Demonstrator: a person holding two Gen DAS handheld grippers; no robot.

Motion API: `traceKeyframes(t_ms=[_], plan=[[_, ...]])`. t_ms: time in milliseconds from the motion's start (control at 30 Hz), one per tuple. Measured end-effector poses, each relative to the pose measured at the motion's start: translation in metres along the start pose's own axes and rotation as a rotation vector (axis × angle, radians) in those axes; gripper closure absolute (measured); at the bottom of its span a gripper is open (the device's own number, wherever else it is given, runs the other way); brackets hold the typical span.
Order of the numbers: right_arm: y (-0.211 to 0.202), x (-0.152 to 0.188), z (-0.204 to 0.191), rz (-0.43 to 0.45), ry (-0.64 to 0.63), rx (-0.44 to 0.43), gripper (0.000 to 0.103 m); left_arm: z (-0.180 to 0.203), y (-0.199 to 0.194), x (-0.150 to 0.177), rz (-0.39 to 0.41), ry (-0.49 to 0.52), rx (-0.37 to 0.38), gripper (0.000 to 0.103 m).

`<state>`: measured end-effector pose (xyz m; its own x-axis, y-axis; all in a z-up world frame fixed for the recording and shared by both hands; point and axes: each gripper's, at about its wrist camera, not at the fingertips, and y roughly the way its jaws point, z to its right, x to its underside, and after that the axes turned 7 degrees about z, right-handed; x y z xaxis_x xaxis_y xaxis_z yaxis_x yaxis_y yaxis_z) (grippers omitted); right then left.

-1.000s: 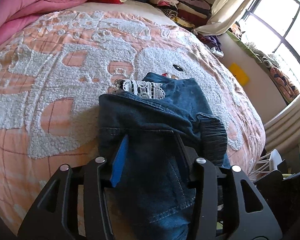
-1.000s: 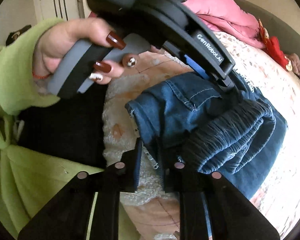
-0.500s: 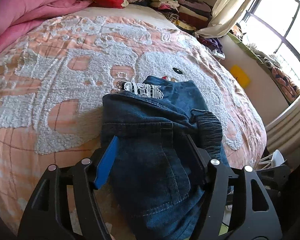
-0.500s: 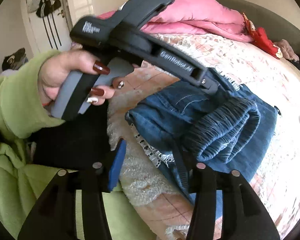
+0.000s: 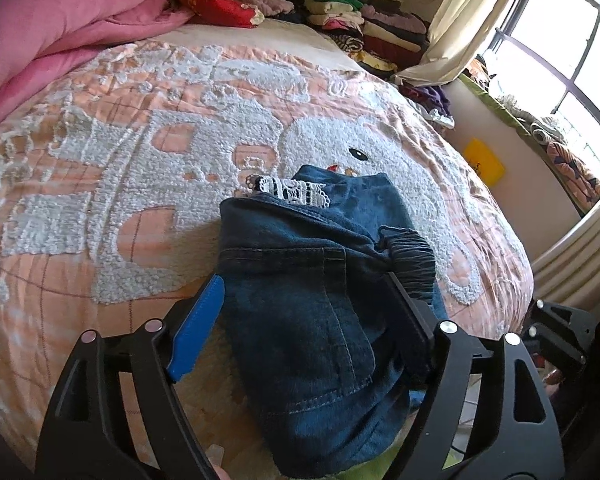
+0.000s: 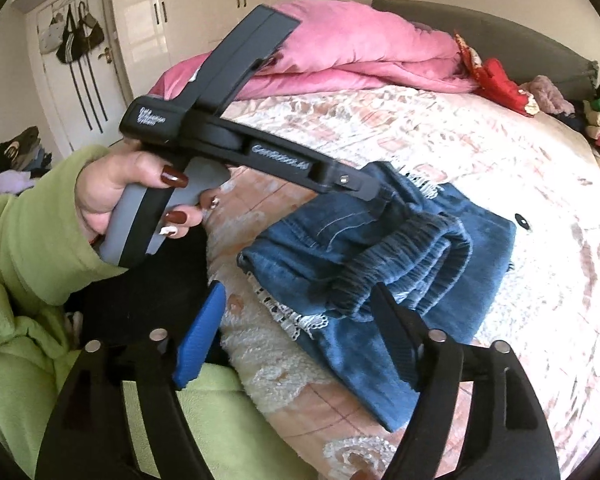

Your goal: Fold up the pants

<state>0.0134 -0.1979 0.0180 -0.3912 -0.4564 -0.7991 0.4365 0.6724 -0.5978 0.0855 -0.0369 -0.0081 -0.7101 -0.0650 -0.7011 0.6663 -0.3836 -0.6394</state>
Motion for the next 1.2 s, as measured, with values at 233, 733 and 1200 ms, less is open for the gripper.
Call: traceKeyframes(t_ms=[233, 733, 1200], plan=[[-0.018, -0.007, 0.009, 0.048, 0.031, 0.044, 0.013, 0.001, -0.018, -0.001, 0.035, 0.006, -0.023, 0.013], [-0.048, -0.008, 0.065, 0.153, 0.253, 0.27, 0.009, -0.005, -0.044, -0.005, 0.099, 0.004, -0.087, 0.01], [0.007, 0.015, 0.115, 0.011, 0.45, 0.349, 0.009, -0.017, 0.006, 0.016, -0.035, -0.057, -0.104, 0.01]])
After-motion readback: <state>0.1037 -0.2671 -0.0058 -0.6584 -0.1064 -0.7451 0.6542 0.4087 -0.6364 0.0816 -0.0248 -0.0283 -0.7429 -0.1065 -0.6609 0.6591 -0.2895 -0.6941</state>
